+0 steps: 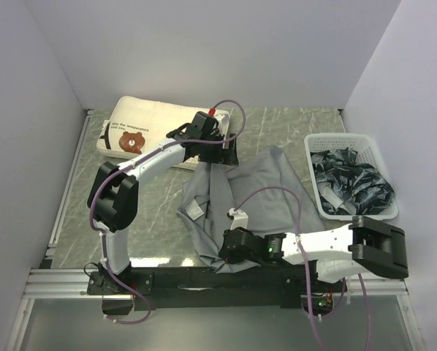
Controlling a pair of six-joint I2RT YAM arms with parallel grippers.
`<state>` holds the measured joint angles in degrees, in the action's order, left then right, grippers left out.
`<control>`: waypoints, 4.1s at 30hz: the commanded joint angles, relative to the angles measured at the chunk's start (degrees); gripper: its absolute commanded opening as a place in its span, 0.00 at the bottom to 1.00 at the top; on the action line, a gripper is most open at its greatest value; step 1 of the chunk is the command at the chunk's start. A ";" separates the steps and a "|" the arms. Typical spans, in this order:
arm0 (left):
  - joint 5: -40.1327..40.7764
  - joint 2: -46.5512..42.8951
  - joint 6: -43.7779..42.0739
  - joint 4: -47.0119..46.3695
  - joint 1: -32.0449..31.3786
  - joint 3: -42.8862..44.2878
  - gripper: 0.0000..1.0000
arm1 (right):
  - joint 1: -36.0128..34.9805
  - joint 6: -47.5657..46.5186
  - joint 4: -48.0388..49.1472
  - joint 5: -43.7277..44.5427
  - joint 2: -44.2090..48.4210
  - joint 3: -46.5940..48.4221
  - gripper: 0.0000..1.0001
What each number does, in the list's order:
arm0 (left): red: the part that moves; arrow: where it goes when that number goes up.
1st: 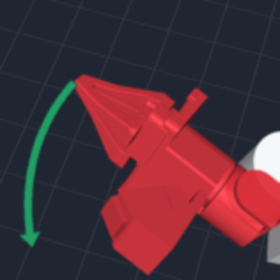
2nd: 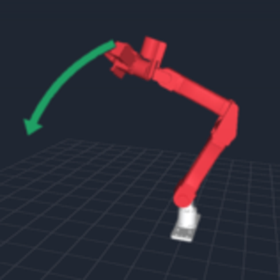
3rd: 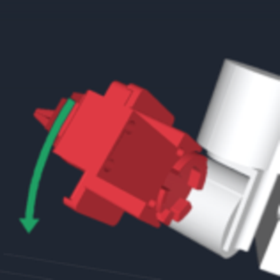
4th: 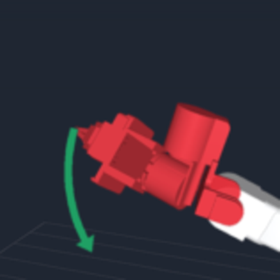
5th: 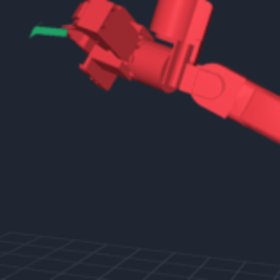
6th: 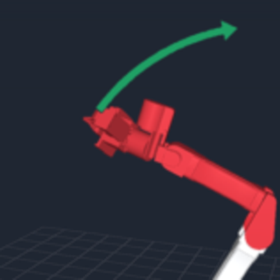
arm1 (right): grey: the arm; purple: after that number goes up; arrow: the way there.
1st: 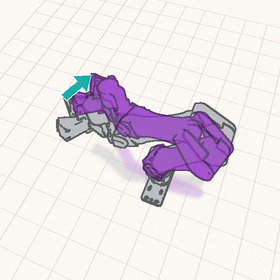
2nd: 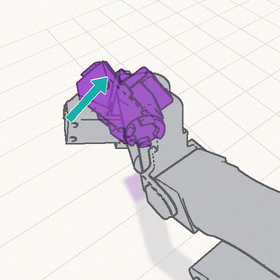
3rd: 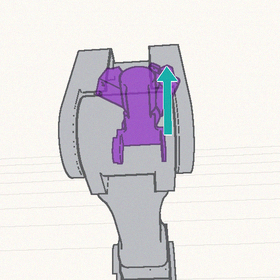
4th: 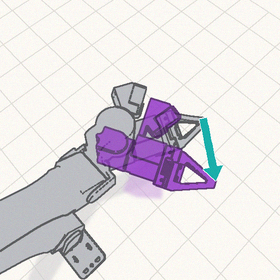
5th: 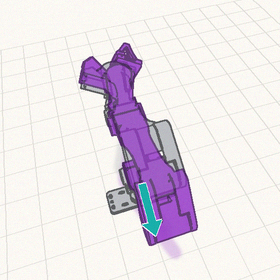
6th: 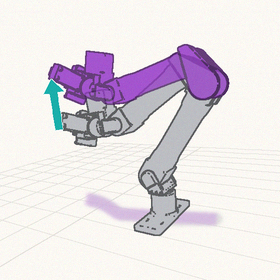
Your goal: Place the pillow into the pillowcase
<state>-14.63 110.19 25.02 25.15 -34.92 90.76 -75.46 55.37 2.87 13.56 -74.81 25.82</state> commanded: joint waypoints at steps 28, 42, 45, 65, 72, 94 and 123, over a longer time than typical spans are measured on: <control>4.87 -8.06 11.55 -5.55 -1.30 -11.30 0.99 | 31.78 -18.64 21.63 -9.87 -2.70 12.40 0.59; 14.18 -15.96 10.32 0.69 -1.12 -14.30 0.99 | 35.46 -17.14 23.49 -11.01 -15.28 18.03 0.62; 16.55 -18.42 10.23 2.45 -0.94 -14.56 0.99 | 37.13 -17.05 23.06 -11.45 -16.25 18.91 0.64; 31.40 8.69 -3.12 10.45 2.84 18.91 0.99 | 44.96 -17.50 18.30 -17.34 -20.21 19.98 0.17; 42.57 20.05 -10.25 6.94 0.03 23.23 0.99 | 45.31 -15.21 19.63 -19.71 -17.92 15.05 0.08; 47.60 -6.80 4.68 16.85 11.89 10.06 0.01 | 45.32 -17.32 7.85 -19.45 -23.89 31.47 0.06; 22.10 -52.81 8.03 14.05 -5.86 -38.11 0.01 | 45.84 -23.29 -2.43 -20.86 -20.12 39.04 0.07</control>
<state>10.94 55.16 32.40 44.73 -38.92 52.56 -30.04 34.72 1.52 -7.16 -98.59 63.75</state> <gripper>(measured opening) 0.036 0.073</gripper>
